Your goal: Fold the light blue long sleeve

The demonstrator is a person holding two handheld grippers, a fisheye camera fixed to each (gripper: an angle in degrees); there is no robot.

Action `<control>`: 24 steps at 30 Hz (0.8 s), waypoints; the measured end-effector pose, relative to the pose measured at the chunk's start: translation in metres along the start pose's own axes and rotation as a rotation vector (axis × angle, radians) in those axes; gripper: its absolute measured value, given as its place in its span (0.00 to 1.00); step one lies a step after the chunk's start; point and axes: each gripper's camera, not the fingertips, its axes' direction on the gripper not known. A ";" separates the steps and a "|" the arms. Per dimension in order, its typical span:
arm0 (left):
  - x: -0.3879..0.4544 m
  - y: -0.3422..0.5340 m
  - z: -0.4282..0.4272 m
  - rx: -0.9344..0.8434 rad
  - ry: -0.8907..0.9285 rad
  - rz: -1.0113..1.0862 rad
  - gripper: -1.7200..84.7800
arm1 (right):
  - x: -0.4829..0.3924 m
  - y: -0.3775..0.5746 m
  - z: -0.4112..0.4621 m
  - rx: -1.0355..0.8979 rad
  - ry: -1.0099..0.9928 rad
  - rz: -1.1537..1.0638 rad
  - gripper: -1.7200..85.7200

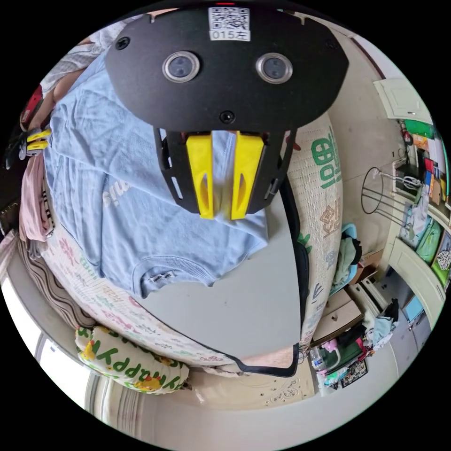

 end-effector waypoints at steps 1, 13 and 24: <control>-0.005 0.002 -0.001 0.015 0.043 -0.001 0.07 | 0.001 0.001 0.000 0.006 0.002 -0.001 0.09; -0.013 0.001 0.002 0.048 -0.077 -0.068 0.08 | 0.011 -0.009 0.020 0.013 0.104 0.036 0.08; 0.000 0.105 -0.088 0.167 0.099 0.087 0.12 | -0.022 0.008 -0.023 0.228 -0.159 -0.141 0.12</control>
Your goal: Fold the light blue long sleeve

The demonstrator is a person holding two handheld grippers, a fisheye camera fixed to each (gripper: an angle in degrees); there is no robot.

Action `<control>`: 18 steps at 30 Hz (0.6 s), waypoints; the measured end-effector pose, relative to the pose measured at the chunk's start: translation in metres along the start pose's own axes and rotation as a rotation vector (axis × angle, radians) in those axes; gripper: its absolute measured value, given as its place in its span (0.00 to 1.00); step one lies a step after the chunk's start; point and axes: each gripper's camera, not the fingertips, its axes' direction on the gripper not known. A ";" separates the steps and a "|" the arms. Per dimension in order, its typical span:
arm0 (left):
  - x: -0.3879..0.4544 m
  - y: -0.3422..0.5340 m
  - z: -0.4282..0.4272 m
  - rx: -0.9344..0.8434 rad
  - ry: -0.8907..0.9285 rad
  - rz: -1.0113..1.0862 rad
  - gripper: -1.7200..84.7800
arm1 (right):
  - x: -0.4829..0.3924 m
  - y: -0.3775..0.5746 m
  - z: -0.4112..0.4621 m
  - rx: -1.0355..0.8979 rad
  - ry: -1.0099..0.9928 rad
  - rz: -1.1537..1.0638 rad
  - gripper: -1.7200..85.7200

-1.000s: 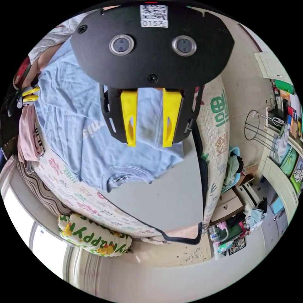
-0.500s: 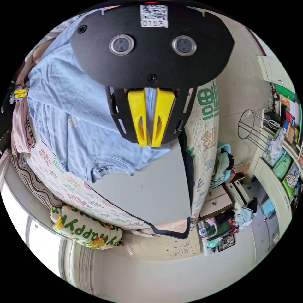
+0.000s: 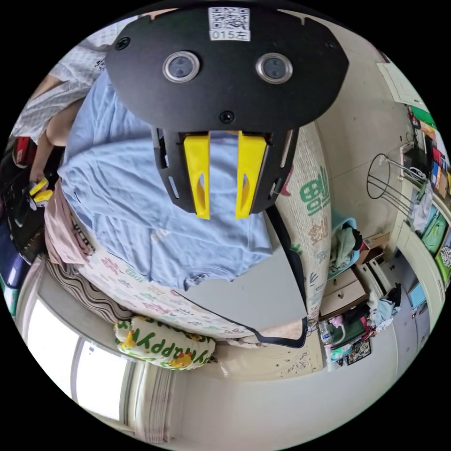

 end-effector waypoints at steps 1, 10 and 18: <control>0.005 0.019 -0.009 0.017 0.016 0.001 0.12 | -0.006 -0.005 0.013 -0.054 0.000 -0.037 0.12; -0.003 0.079 0.011 -0.086 -0.058 -0.036 0.11 | -0.006 0.001 0.074 -0.319 -0.032 -0.036 0.04; -0.008 0.075 -0.006 -0.111 -0.039 -0.012 0.10 | -0.013 -0.017 0.055 -0.281 0.001 -0.092 0.05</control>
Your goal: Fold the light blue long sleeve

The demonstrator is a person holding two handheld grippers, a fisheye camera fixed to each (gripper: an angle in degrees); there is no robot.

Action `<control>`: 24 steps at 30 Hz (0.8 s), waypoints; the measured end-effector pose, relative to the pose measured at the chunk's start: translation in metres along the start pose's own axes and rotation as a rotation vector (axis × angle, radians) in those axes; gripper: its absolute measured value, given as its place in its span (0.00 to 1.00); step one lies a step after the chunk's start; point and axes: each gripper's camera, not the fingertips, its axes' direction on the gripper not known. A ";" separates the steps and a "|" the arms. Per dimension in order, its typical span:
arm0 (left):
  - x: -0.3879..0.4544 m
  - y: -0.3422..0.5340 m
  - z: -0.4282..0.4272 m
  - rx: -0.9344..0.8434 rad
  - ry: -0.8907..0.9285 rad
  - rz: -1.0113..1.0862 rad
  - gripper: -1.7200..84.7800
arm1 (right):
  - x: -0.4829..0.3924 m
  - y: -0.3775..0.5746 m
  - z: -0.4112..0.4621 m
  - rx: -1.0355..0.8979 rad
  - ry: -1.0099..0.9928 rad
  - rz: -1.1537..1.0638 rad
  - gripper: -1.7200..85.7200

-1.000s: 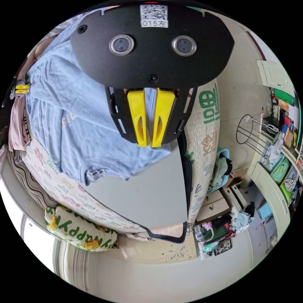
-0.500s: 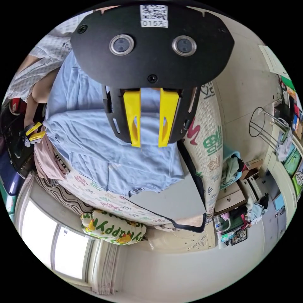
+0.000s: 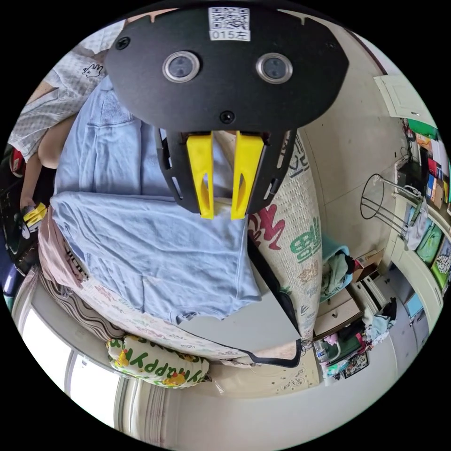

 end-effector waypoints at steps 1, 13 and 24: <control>-0.004 -0.002 -0.010 0.037 0.018 0.002 0.10 | 0.005 -0.009 -0.011 0.038 0.015 -0.026 0.07; -0.061 -0.141 0.026 0.148 -0.005 -0.161 0.16 | 0.248 -0.190 0.047 0.253 0.186 0.314 0.16; -0.056 -0.230 0.109 -0.064 0.011 -0.007 0.17 | 0.318 -0.299 0.151 -0.076 0.301 0.344 0.20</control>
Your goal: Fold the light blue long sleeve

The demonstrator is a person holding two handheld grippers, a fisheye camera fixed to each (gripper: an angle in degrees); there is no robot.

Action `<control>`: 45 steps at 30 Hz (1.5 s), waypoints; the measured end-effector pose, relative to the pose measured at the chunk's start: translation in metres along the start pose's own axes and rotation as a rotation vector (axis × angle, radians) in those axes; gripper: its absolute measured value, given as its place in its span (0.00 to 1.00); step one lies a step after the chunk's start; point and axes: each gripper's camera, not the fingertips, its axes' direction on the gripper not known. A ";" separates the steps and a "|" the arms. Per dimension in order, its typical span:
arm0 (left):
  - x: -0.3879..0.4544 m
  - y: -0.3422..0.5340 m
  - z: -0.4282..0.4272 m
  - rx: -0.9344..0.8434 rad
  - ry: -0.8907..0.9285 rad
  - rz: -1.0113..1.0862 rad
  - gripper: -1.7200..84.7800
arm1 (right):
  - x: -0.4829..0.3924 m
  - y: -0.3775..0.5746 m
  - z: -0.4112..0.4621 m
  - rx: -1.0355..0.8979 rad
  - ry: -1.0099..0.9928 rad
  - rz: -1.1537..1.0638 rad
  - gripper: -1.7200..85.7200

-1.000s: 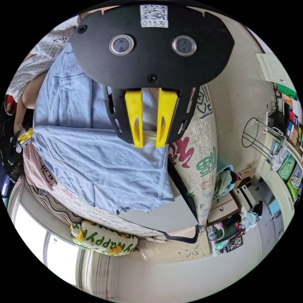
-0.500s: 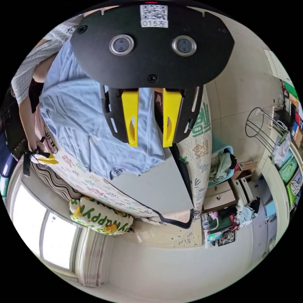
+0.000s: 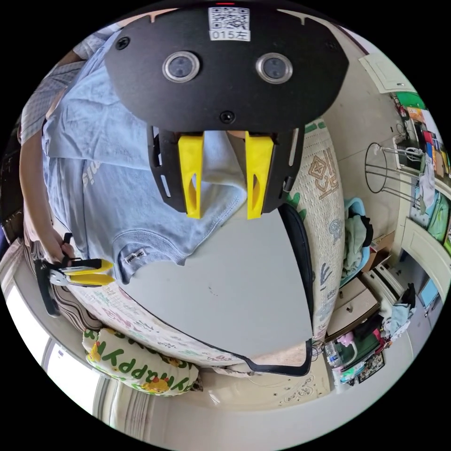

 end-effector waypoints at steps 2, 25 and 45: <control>0.001 0.000 0.001 0.002 0.013 0.023 0.16 | -0.010 -0.007 0.007 -0.030 0.098 -0.011 0.17; 0.184 0.346 -0.254 0.474 0.196 0.484 0.03 | -0.215 0.356 -0.258 0.297 -0.035 -0.416 0.03; 0.217 0.450 -0.172 0.044 0.230 0.498 0.03 | -0.206 0.524 -0.203 -0.042 -0.198 -0.267 0.02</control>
